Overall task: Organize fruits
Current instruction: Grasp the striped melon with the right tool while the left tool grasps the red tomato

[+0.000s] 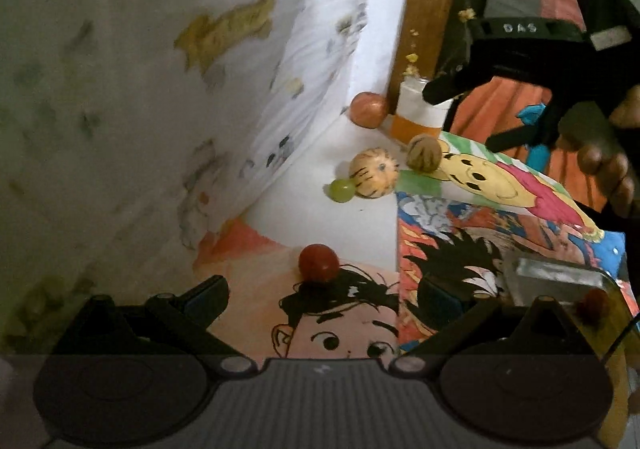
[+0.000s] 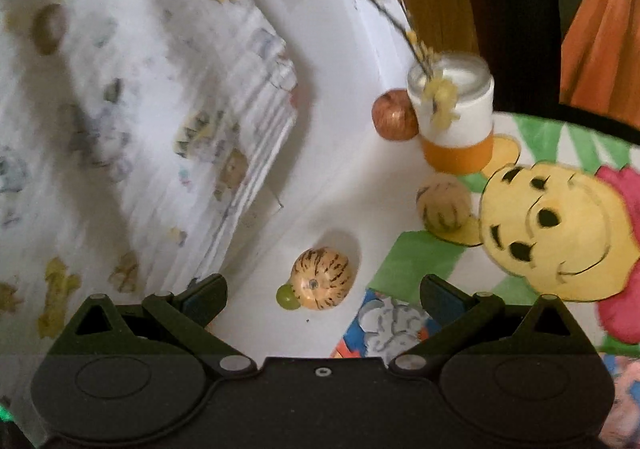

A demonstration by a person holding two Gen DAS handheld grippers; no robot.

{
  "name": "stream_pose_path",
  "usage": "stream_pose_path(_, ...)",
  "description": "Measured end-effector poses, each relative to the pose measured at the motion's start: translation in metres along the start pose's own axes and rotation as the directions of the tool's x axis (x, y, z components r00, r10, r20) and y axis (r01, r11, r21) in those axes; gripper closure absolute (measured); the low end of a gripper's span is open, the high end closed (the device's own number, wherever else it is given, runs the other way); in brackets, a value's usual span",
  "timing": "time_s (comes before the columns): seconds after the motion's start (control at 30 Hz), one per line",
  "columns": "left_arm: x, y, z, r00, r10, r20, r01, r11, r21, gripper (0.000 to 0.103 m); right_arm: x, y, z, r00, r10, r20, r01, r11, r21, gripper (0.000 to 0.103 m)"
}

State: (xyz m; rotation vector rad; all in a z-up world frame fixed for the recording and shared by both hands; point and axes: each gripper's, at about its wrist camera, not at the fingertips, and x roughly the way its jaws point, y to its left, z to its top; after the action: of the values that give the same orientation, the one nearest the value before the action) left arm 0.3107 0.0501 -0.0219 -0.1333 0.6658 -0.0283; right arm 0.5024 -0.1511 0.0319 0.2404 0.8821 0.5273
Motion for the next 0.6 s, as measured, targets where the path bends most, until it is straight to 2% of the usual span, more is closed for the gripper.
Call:
stream_pose_path(0.33,0.028,0.003,0.0,1.0,-0.001,0.023,0.002,1.0,-0.03,0.0,0.044,-0.01,-0.001,0.999,0.035,0.016,-0.036,0.994,0.099,0.001)
stream_pose_path(0.6,0.037,0.005,0.0,0.999,-0.005,0.05,0.007,0.999,-0.032,0.001,0.058,-0.005,-0.007,0.998,0.044,0.032,-0.046,0.998,0.045,0.001)
